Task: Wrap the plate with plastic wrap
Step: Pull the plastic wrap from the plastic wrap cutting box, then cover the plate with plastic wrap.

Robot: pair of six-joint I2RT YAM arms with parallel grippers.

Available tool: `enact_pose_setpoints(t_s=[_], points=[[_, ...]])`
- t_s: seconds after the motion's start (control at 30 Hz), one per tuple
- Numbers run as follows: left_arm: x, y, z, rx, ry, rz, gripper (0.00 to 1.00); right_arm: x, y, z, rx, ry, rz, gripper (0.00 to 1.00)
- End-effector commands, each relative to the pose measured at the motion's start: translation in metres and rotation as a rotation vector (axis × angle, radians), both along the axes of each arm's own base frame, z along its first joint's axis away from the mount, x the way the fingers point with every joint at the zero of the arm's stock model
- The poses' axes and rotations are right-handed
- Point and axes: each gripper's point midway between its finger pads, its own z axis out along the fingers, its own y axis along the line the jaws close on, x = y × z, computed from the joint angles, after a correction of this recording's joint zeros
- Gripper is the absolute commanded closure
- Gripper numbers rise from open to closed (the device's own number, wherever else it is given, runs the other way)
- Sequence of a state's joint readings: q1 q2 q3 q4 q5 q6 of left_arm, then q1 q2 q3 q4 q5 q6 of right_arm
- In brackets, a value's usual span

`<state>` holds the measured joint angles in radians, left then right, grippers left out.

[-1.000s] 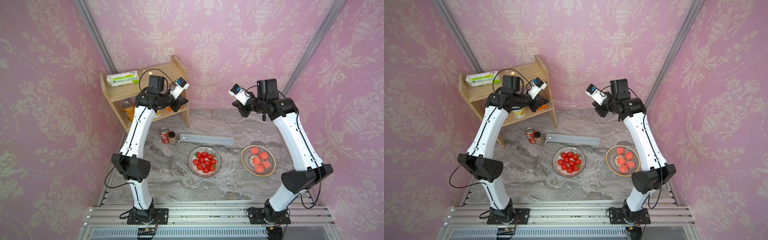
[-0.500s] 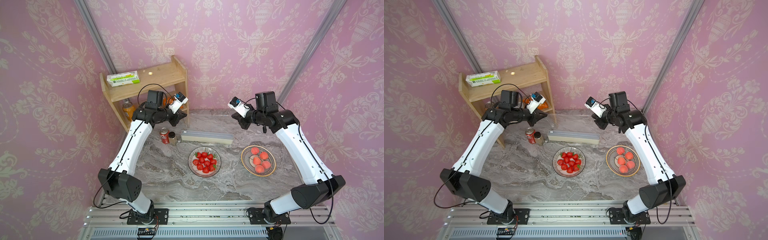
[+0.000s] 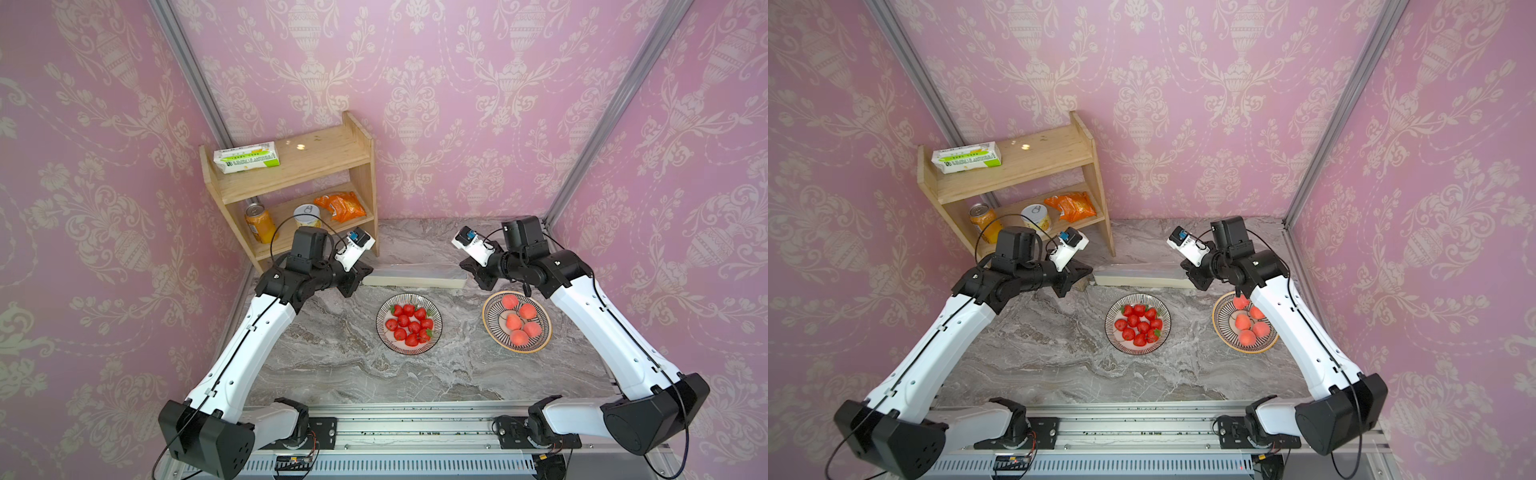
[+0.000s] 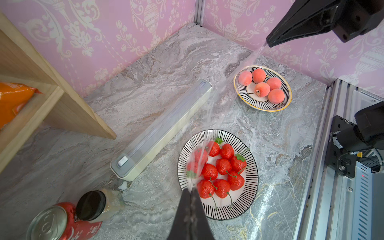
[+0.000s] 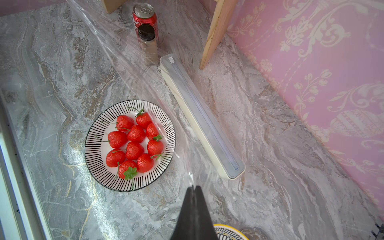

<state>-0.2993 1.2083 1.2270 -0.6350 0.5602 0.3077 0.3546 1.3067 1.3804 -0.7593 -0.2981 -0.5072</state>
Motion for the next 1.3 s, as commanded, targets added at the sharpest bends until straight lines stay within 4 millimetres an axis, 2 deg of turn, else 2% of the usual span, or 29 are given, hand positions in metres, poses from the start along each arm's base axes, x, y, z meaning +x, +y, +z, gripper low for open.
enact_pose_setpoints(t_s=[0.0, 0.13, 0.17, 0.3, 0.47, 0.57, 0.63, 0.73, 0.83, 1.0, 1.1, 1.27], points=[[-0.014, 0.003, -0.022, -0.006, 0.086, 0.043, 1.0, -0.018, -0.001, -0.005, 0.064, 0.051, -0.058, 1.0], [-0.033, 0.0, -0.031, -0.066, 0.146, 0.057, 1.0, -0.046, 0.005, -0.027, 0.116, 0.142, -0.092, 1.0], [-0.039, -0.001, -0.036, -0.069, 0.164, 0.067, 1.0, -0.055, 0.007, -0.042, 0.121, 0.193, -0.105, 1.0], [-0.056, 0.006, -0.059, -0.038, 0.232, 0.148, 1.0, -0.082, 0.014, -0.07, 0.177, 0.338, -0.202, 1.0], [-0.075, 0.008, -0.078, -0.084, 0.326, 0.205, 1.0, -0.109, 0.017, -0.105, 0.197, 0.475, -0.278, 1.0], [-0.087, 0.014, -0.085, -0.06, 0.37, 0.229, 1.0, -0.122, 0.018, -0.119, 0.184, 0.537, -0.309, 1.0], [-0.095, 0.017, -0.088, -0.043, 0.398, 0.234, 1.0, -0.129, 0.018, -0.124, 0.178, 0.568, -0.323, 1.0], [-0.099, 0.01, -0.09, -0.073, 0.409, 0.239, 1.0, -0.139, 0.014, -0.134, 0.147, 0.61, -0.357, 1.0], [-0.102, 0.007, -0.1, -0.086, 0.446, 0.261, 1.0, -0.146, 0.011, -0.14, 0.151, 0.64, -0.393, 1.0], [-0.11, 0.009, -0.118, -0.13, 0.557, 0.368, 1.0, -0.154, 0.01, -0.153, 0.168, 0.679, -0.455, 1.0], [-0.115, 0.017, -0.135, -0.144, 0.586, 0.439, 1.0, -0.157, 0.009, -0.165, 0.157, 0.695, -0.48, 1.0], [-0.121, 0.019, -0.159, -0.137, 0.648, 0.477, 1.0, -0.158, 0.012, -0.182, 0.165, 0.72, -0.515, 1.0]])
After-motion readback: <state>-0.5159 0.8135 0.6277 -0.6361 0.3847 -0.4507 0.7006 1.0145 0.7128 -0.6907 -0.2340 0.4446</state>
